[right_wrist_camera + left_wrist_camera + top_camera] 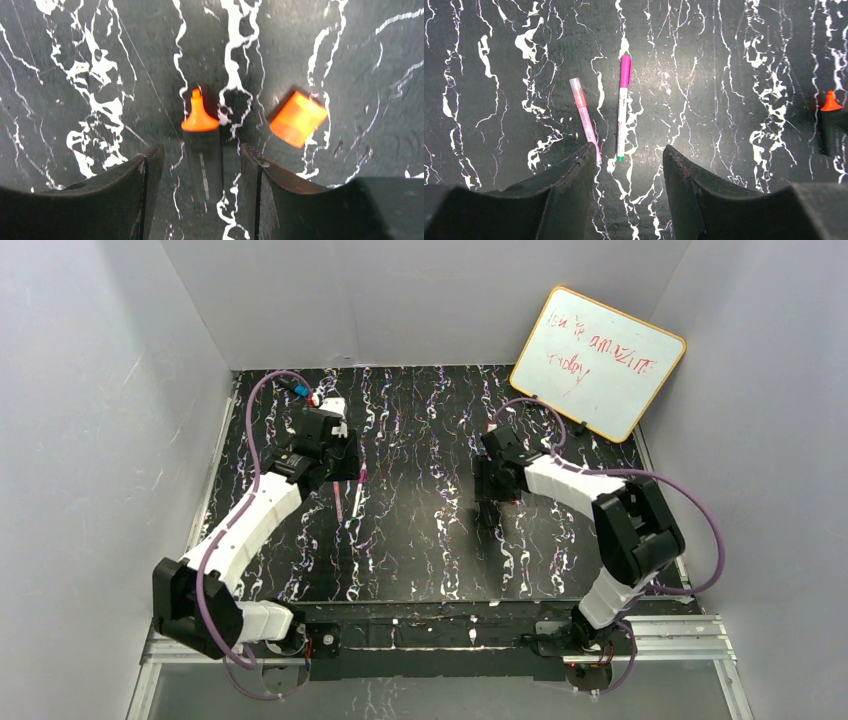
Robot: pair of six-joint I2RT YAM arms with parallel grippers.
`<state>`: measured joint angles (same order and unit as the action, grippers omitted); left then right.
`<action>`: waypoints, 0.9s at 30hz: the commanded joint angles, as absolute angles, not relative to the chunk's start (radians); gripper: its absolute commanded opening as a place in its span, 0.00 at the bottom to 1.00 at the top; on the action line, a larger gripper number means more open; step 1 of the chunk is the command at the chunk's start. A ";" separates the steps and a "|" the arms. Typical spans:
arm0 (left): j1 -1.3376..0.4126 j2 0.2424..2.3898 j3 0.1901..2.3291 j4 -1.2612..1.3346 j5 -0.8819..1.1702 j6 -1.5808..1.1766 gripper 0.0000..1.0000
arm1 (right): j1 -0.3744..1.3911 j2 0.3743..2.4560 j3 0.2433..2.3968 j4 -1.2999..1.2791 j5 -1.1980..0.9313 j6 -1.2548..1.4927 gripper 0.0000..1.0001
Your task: Insert the pens into the pen caps
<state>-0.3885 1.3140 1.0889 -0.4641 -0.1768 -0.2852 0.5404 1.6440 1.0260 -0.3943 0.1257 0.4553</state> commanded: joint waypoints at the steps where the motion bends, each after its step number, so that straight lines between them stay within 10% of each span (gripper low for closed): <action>1: -0.392 1.230 1.086 -0.508 -0.144 -0.275 0.50 | 0.554 1.714 1.119 -0.412 0.205 0.408 0.64; 13: -0.390 1.174 1.100 -0.529 -0.143 -0.249 0.52 | 0.561 1.785 1.197 -0.496 0.234 0.368 0.49; 27: -0.388 1.101 1.043 -0.532 -0.176 -0.239 0.54 | 0.633 1.799 1.164 -0.508 0.240 0.374 0.54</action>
<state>-0.3885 1.1542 1.0729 -0.5114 -0.1520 -0.2443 0.6262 1.7863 1.1561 -0.4938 0.2146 0.3779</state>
